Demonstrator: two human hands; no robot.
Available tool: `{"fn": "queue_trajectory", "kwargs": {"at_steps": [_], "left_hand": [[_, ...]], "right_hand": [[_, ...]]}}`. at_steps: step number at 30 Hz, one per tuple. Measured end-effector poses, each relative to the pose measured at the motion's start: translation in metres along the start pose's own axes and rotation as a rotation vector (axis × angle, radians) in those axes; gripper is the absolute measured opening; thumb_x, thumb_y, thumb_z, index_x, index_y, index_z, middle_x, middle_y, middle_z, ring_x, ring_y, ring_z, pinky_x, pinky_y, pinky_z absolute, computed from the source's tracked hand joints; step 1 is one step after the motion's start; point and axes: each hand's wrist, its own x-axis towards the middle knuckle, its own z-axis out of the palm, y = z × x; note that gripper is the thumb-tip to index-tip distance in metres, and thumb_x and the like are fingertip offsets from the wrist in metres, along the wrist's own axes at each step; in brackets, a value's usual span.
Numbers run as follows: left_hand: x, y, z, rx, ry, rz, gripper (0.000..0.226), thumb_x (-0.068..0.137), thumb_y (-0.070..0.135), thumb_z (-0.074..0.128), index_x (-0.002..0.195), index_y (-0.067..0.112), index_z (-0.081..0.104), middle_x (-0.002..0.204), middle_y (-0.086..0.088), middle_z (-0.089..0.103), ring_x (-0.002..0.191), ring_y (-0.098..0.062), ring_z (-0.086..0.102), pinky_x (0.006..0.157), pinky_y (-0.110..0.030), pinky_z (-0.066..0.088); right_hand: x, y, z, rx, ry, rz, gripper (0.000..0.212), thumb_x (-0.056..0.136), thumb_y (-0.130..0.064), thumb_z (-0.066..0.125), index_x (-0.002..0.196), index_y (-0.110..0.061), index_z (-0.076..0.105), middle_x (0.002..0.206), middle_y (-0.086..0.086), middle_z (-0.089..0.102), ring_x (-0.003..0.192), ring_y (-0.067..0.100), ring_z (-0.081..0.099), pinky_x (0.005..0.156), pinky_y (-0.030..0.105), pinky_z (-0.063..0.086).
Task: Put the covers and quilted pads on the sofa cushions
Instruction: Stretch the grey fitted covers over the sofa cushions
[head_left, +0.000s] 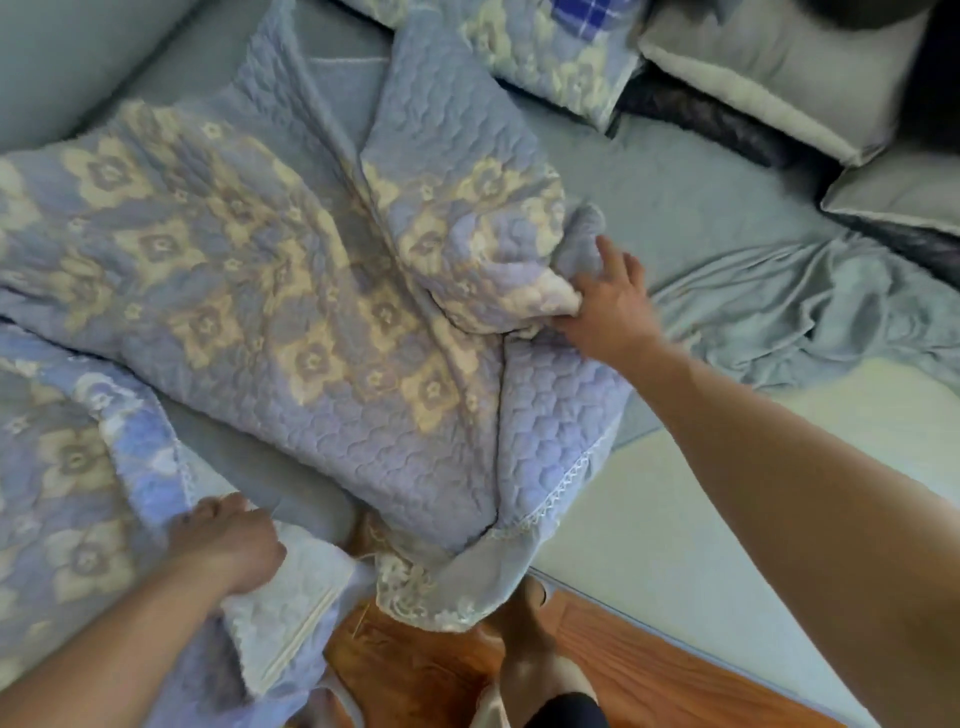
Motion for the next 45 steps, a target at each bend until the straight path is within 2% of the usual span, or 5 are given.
{"fn": "queue_trajectory", "kwargs": {"at_steps": [9, 18, 22, 27, 45], "left_hand": [[-0.072, 0.226, -0.153, -1.792, -0.015, 0.193, 0.070, 0.081, 0.060, 0.072, 0.141, 0.044, 0.039, 0.127, 0.014, 0.063, 0.113, -0.016, 0.064, 0.091, -0.048, 0.056], [-0.064, 0.217, -0.206, -0.969, 0.124, 0.270, 0.060, 0.087, 0.071, 0.044, 0.112, 0.023, 0.071, 0.112, -0.001, 0.072, 0.103, -0.024, 0.068, 0.085, -0.034, 0.053], [-0.049, 0.116, -0.218, -0.976, 0.278, 0.088, 0.026, 0.098, 0.046, 0.051, 0.092, 0.026, 0.066, 0.112, -0.008, 0.071, 0.097, -0.027, 0.068, 0.077, -0.033, 0.051], [-0.024, -0.003, -0.235, -0.863, 0.384, -0.160, 0.038, 0.101, 0.032, 0.053, 0.135, 0.016, 0.058, 0.138, -0.010, 0.059, 0.120, -0.030, 0.057, 0.084, -0.030, 0.041], [0.142, -0.374, -0.314, -1.795, 1.049, -0.921, 0.093, 0.075, 0.072, 0.054, 0.131, -0.002, 0.054, 0.133, -0.024, 0.058, 0.123, -0.039, 0.057, 0.100, -0.048, 0.048]], "right_hand": [[-0.179, 0.051, -0.026, 0.490, -0.148, -0.055, 0.011, 0.078, -0.026, 0.067, 0.088, -0.023, 0.070, 0.094, -0.004, 0.067, 0.082, 0.024, 0.063, 0.062, 0.020, 0.031], [-0.114, 0.068, -0.075, 0.583, -0.431, 0.392, 0.078, 0.086, -0.021, 0.064, 0.153, -0.016, 0.025, 0.144, 0.017, 0.048, 0.130, 0.038, 0.047, 0.102, 0.038, 0.040], [-0.037, -0.002, -0.139, 0.676, 0.009, 0.222, 0.066, 0.078, 0.004, 0.057, 0.143, -0.009, 0.047, 0.135, 0.019, 0.051, 0.125, 0.037, 0.047, 0.100, 0.035, 0.036], [0.057, -0.128, -0.159, 0.643, -0.219, -0.074, 0.041, 0.092, -0.013, 0.055, 0.134, -0.016, 0.057, 0.139, 0.012, 0.052, 0.124, 0.031, 0.052, 0.101, 0.032, 0.039], [0.233, -0.451, -0.040, 0.343, -0.512, -0.291, 0.076, 0.085, -0.032, 0.057, 0.155, -0.022, 0.027, 0.155, 0.010, 0.031, 0.143, 0.028, 0.033, 0.116, 0.034, 0.030]]}}
